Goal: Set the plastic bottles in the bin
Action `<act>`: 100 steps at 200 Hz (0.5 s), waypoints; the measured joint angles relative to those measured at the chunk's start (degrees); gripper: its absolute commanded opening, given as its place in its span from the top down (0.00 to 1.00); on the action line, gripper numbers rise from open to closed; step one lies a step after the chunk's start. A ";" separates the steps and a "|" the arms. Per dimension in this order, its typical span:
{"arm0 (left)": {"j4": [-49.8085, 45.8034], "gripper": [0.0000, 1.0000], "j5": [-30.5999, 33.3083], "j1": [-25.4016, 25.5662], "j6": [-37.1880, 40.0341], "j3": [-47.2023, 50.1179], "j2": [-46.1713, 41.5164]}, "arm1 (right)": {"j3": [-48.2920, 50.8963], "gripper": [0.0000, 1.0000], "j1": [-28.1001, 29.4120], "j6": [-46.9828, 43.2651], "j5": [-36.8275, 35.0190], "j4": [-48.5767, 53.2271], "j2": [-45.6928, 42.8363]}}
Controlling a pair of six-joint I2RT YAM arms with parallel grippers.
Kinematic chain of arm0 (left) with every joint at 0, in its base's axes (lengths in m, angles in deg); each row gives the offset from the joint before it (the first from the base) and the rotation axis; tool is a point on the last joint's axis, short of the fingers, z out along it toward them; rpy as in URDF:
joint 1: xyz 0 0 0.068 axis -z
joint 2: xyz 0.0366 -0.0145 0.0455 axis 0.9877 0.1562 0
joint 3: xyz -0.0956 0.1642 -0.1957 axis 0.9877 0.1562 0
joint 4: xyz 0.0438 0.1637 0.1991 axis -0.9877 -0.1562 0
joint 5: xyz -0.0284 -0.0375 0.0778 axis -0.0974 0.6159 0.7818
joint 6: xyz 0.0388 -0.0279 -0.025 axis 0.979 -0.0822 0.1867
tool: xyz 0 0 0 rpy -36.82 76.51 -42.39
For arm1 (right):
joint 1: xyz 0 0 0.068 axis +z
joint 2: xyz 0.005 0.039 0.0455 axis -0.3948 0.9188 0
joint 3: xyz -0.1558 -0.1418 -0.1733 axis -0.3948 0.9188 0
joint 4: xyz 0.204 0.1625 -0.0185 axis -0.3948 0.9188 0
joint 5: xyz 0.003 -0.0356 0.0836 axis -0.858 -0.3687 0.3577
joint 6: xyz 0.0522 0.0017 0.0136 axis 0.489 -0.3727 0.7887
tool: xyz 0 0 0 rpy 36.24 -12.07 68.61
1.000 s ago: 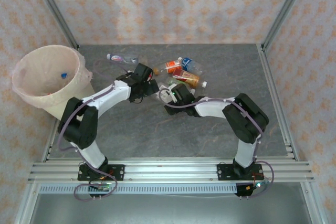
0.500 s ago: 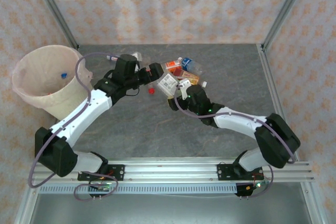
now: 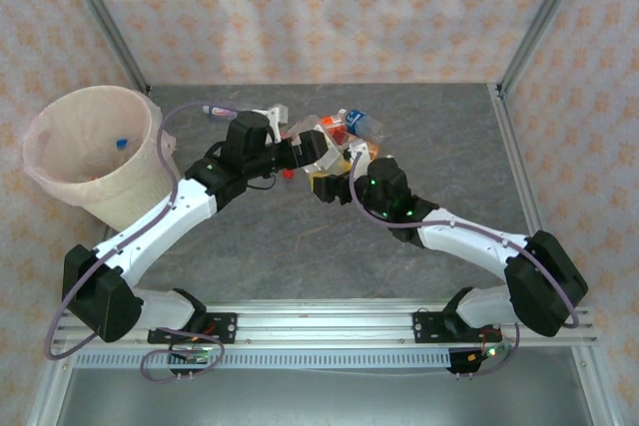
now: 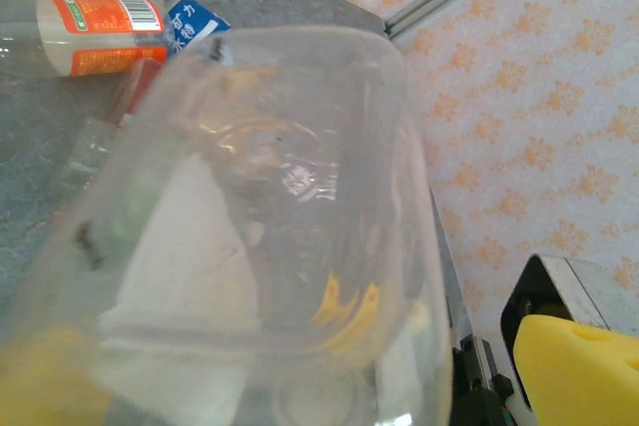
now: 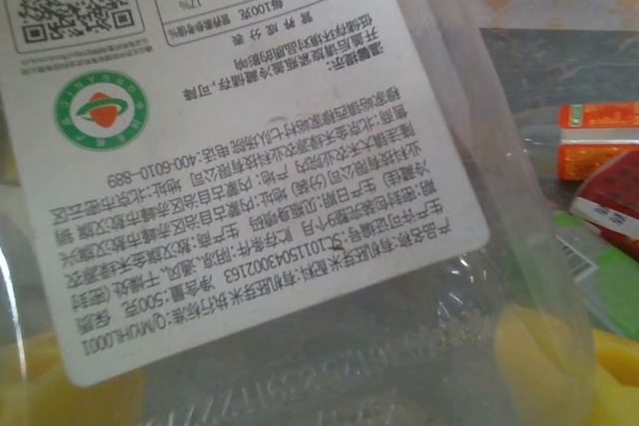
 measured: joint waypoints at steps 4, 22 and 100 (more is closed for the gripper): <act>0.04 0.01 0.28 0.02 -0.02 0.00 0.00 | 0.00 0.33 0.00 0.07 0.50 -0.17 -0.07; 0.17 0.05 1.53 0.00 -0.17 0.00 0.02 | 0.00 0.32 0.13 0.70 2.05 -0.70 -0.28; 0.96 0.45 3.08 0.28 -0.48 -0.20 0.66 | -1.57 0.28 0.63 1.25 4.20 1.66 -1.14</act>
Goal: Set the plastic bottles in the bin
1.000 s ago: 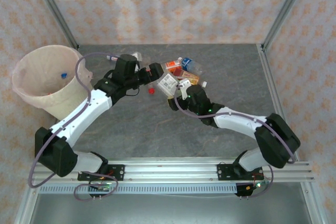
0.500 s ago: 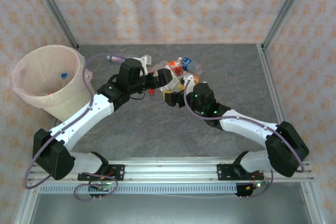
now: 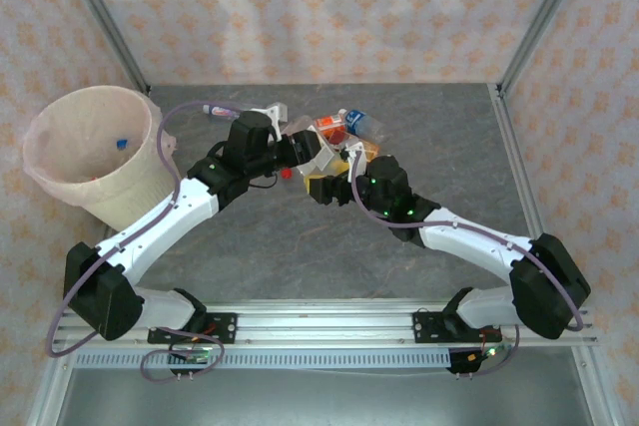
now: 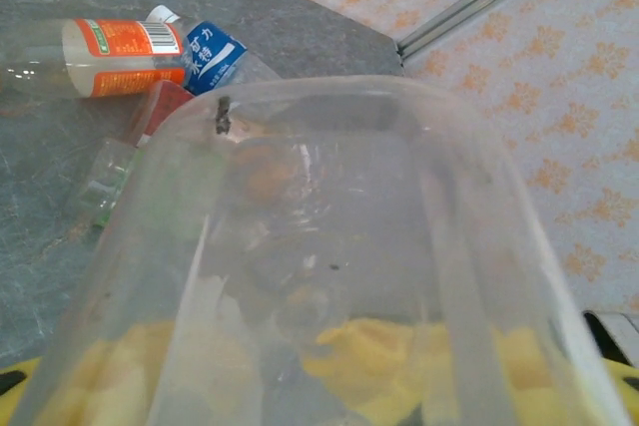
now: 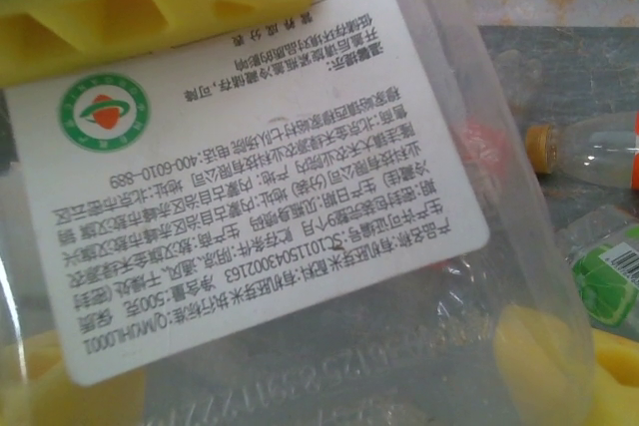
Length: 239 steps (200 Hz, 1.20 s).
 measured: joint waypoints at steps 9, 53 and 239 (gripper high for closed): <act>0.07 0.46 -0.07 0.11 -0.26 -0.09 0.00 | -0.28 0.27 0.11 0.00 0.00 0.55 0.00; -0.92 0.50 0.59 0.15 0.52 -1.31 -0.57 | -2.01 0.04 0.17 -1.01 0.02 2.54 -0.24; -6.71 0.51 57.68 -23.56 35.63 -15.19 -23.04 | -12.44 0.01 -18.88 -7.32 -13.53 26.77 2.80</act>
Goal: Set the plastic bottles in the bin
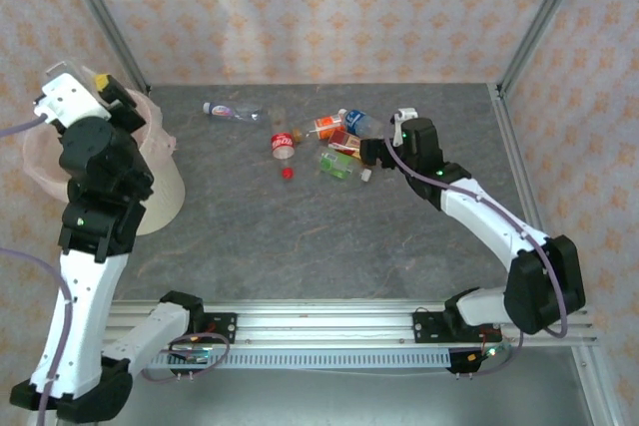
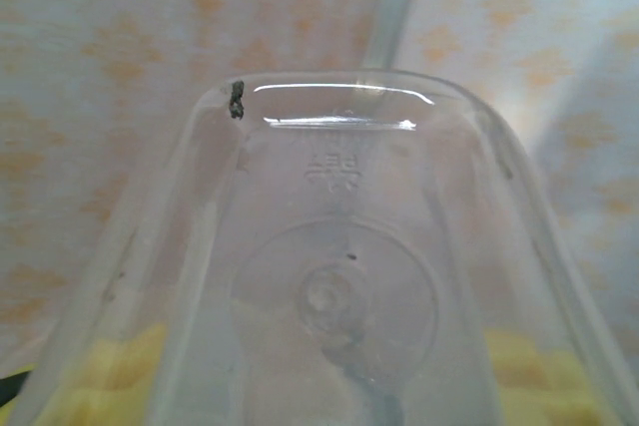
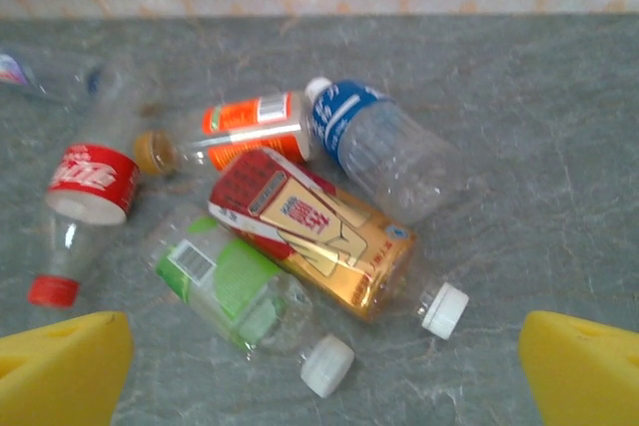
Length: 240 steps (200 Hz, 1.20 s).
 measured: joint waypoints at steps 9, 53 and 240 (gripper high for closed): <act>-1.81 0.51 -0.24 -3.52 -1.03 -1.73 2.03 | -0.33 0.01 0.00 -0.26 0.15 0.74 0.68; -12.13 0.49 -3.65 -17.35 -7.76 -8.46 13.97 | -2.45 0.01 -0.44 -1.55 0.44 4.39 3.82; -39.95 0.00 -1.20 -28.57 -24.96 -22.95 36.54 | -3.80 0.01 -0.63 -1.49 0.35 6.82 5.62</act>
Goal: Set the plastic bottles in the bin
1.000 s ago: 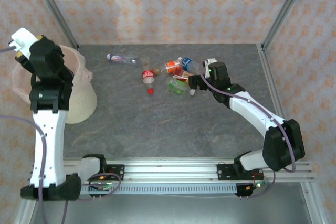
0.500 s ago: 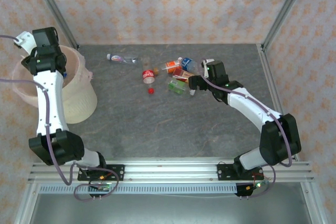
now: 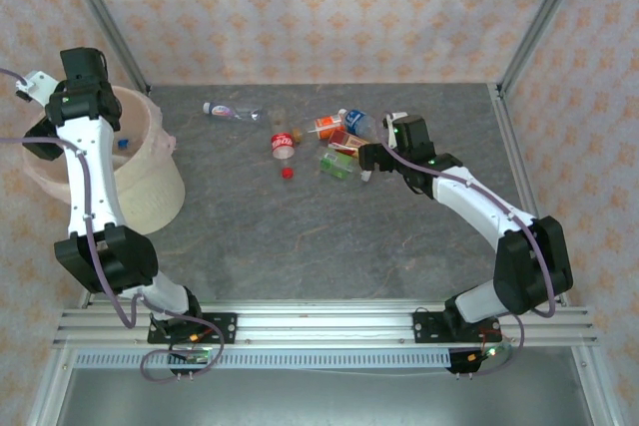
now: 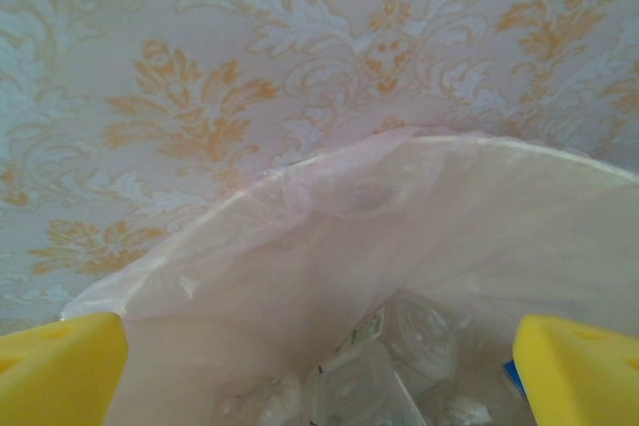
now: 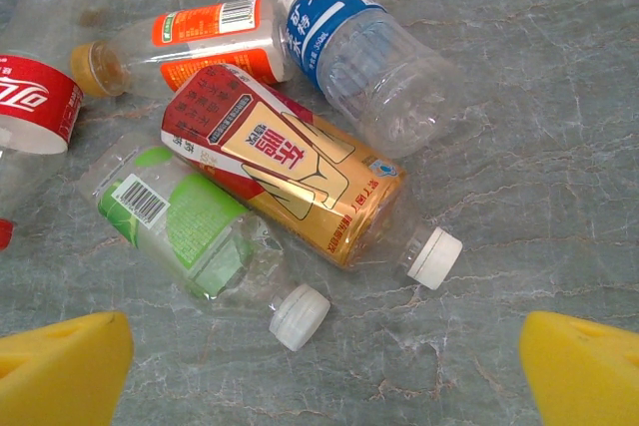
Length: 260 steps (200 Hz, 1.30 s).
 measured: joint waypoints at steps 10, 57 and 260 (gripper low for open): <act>0.02 0.00 -1.77 0.15 0.04 0.02 -0.52 | 0.00 0.00 0.00 -0.02 0.02 0.00 0.11; 1.55 0.00 -11.76 7.34 1.53 0.13 -6.29 | -3.67 0.05 -0.07 -4.83 1.18 3.76 5.92; 22.77 0.00 -56.96 27.71 -10.58 25.94 -16.87 | -35.47 0.35 -7.28 -47.47 6.16 33.57 38.88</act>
